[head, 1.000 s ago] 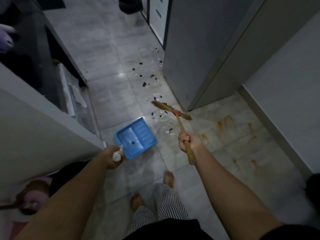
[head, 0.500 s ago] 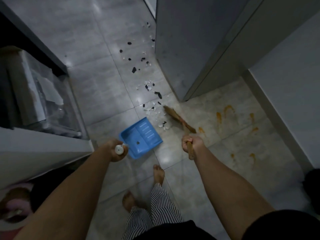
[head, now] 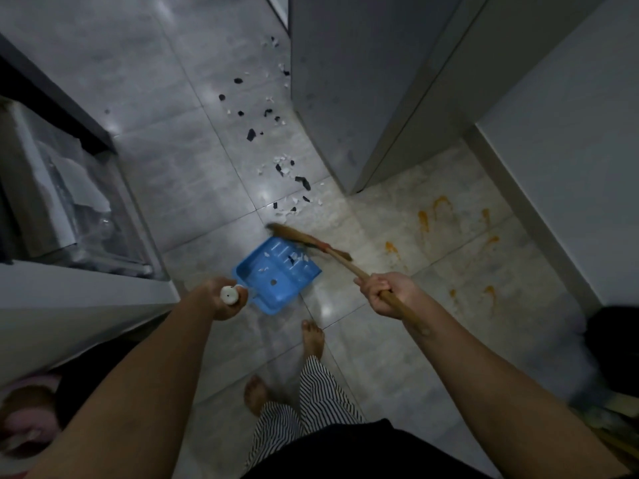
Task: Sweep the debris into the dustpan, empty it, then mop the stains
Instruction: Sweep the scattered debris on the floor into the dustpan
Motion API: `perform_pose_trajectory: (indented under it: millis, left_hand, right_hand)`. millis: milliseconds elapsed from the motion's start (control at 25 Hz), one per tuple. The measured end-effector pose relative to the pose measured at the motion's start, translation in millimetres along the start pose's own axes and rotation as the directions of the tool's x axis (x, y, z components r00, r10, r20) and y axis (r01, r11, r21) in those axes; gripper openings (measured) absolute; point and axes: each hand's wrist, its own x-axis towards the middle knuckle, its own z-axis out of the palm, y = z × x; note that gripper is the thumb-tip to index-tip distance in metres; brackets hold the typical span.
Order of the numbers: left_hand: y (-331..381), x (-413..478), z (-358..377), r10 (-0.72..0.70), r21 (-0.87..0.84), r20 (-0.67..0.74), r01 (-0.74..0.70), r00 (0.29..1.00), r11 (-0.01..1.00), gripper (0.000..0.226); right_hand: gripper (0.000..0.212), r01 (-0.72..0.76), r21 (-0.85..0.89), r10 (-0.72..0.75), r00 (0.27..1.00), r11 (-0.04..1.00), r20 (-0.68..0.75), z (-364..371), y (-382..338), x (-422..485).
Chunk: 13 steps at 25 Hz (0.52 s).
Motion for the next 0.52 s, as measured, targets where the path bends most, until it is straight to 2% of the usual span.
perform_pose_trajectory:
  millis: [120,280,400,520]
  left_hand:
    - [-7,-1,-19,0.003,0.024,0.030,-0.004,1.000,1.000,0.018]
    - [-10,0,-42,0.020,0.034,0.043,-0.022,0.999,0.999,0.021]
    - [-14,3,-57,0.015,0.020,0.068,-0.016,0.998,1.000,0.023]
    - [-17,7,-69,0.006,0.003,0.074,-0.006,0.997,1.000,0.025]
  right_hand:
    - [0.037,0.100,0.100,-0.097,0.995,0.990,-0.034,-8,1,-2]
    - [0.031,0.151,0.164,-0.147,0.988,0.975,-0.035,-9,10,34]
    - [0.038,0.067,0.164,-0.069,0.998,0.984,0.008,-11,36,61]
    - [0.030,-0.050,0.223,0.024,0.993,0.974,0.118,-13,65,64]
